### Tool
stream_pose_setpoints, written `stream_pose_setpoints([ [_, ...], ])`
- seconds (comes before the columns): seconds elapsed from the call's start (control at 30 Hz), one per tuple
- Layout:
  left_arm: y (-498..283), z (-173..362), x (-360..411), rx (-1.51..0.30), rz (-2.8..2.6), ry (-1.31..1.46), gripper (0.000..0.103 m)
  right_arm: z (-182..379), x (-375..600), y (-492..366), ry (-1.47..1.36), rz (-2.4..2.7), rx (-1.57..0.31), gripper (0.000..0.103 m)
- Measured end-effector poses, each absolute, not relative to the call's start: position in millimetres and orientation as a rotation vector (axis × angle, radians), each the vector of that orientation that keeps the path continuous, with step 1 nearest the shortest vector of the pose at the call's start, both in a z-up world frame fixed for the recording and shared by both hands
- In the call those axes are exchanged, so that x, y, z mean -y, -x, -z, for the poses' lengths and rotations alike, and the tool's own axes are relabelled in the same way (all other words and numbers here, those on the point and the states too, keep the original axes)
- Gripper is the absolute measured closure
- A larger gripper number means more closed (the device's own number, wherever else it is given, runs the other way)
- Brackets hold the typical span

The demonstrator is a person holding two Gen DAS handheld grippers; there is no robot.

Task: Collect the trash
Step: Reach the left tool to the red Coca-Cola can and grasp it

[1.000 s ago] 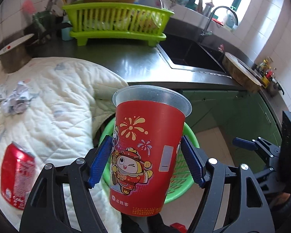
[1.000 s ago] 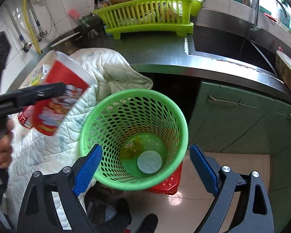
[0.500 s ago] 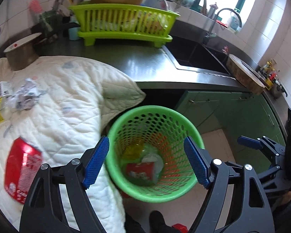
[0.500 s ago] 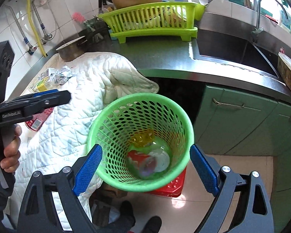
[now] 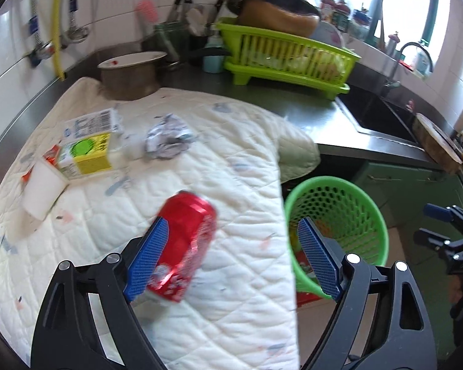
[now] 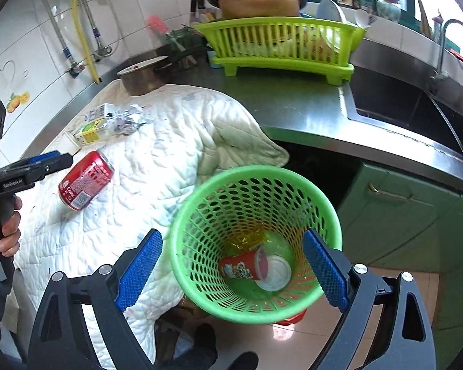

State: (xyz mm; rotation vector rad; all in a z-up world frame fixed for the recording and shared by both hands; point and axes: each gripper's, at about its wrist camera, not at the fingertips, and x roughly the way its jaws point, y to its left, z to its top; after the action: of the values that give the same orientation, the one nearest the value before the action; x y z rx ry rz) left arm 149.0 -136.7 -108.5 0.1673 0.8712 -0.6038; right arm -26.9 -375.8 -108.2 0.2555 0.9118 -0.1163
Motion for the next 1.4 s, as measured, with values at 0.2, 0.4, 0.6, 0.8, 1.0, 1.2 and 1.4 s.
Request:
stream_pose_setpoints([
  [0.2, -159.2, 125.3, 117.2, -0.895, 0.579, -0.216, 0.015, 105.1, 360.7, 13.3, -0.234, 0.075, -0.917, 0.014],
  [0.4, -174.1, 149.5, 119.2, -0.948, 0.578, -0.278, 0.015, 100.5, 345.0, -0.9, -0.201, 0.038, -0.920, 0.014],
  [0.6, -185.5, 166.1, 118.0, -0.977, 0.577, -0.289, 0.015, 100.0, 330.6, -17.4, -0.167, 0.005, -0.930, 0.014],
  [0.8, -191.2, 176.8, 121.5, -0.984, 0.566, -0.316, 0.017, 102.3, 315.7, -37.0, -0.135, -0.037, -0.940, 0.014],
  [1.0, -191.3, 178.4, 116.9, -0.976, 0.569, -0.308, 0.027, 105.0, 300.8, -64.4, -0.105, -0.078, -0.949, 0.014],
  [1.2, -189.7, 164.3, 90.1, -0.944, 0.538, -0.213, 0.032, 102.7, 288.2, -99.5, -0.075, -0.129, -0.939, 0.014],
  [1.4, -186.2, 142.9, 49.6, -0.899, 0.481, -0.081, 0.035, 103.4, 271.2, -155.3, -0.054, -0.209, -0.918, 0.014],
])
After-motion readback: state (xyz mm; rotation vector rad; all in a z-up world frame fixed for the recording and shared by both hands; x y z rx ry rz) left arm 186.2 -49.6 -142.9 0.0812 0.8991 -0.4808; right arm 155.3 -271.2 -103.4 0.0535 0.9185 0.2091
